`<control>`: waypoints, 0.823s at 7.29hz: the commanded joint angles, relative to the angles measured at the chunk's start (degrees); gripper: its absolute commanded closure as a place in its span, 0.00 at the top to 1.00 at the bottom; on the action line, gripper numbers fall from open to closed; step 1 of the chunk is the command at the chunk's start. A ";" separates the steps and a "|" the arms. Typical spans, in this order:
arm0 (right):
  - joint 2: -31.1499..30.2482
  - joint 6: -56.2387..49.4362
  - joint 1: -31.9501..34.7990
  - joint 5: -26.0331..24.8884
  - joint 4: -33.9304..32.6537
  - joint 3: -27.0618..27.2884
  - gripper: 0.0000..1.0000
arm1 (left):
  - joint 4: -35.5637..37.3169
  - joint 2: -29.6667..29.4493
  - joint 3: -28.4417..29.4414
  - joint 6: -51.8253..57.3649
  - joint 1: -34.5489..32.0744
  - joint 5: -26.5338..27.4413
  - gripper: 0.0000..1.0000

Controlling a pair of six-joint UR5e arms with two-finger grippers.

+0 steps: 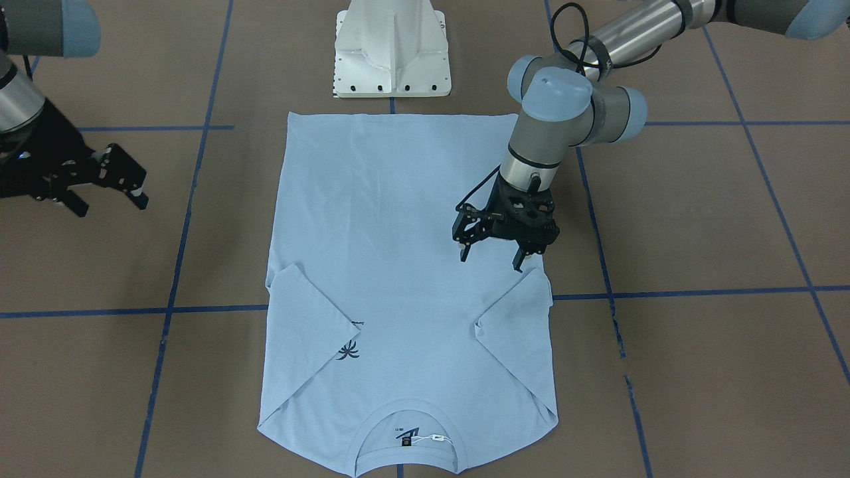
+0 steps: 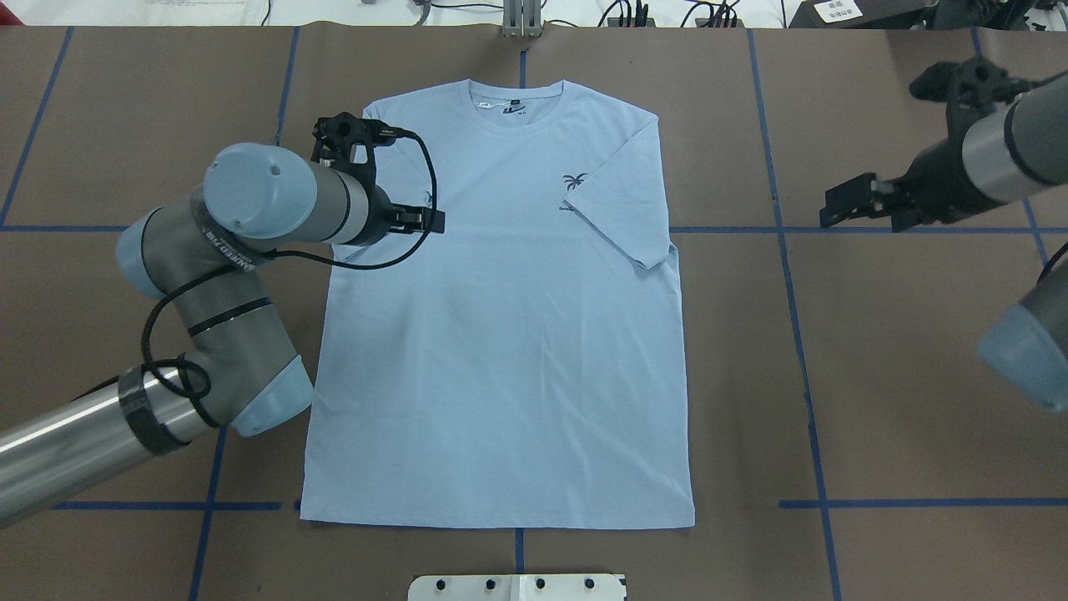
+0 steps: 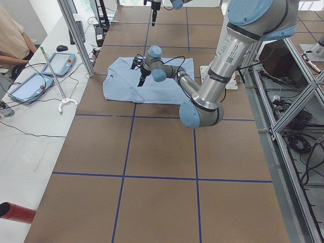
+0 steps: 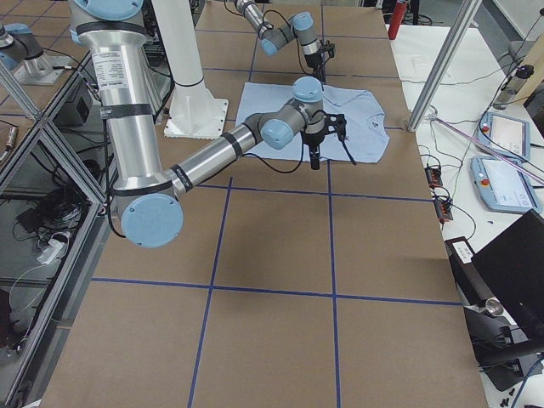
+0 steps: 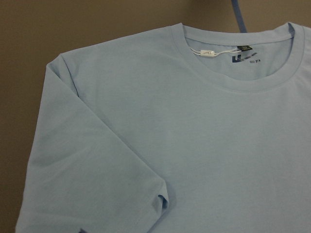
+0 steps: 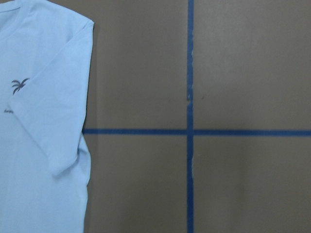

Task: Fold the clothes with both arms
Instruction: 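Move both grippers down to the shirt hem corners nearest the robot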

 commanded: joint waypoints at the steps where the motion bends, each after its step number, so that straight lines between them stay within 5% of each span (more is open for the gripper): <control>1: -6.42 17.99 -15.03 -12.91 9.34 6.31 1.00 | -0.07 6.74 -9.20 -3.45 3.11 -0.04 1.00; 4: -9.34 40.67 -42.96 -41.35 9.31 11.94 0.97 | -0.07 17.72 -21.68 -9.44 9.51 2.05 1.00; 5: -9.52 45.88 -47.83 -44.84 8.87 12.03 0.94 | -0.16 20.28 -23.37 -12.68 12.58 4.59 1.00; 6: -9.34 52.02 -50.67 -46.36 5.56 12.21 0.81 | -0.16 22.91 -24.61 -15.84 15.83 6.71 1.00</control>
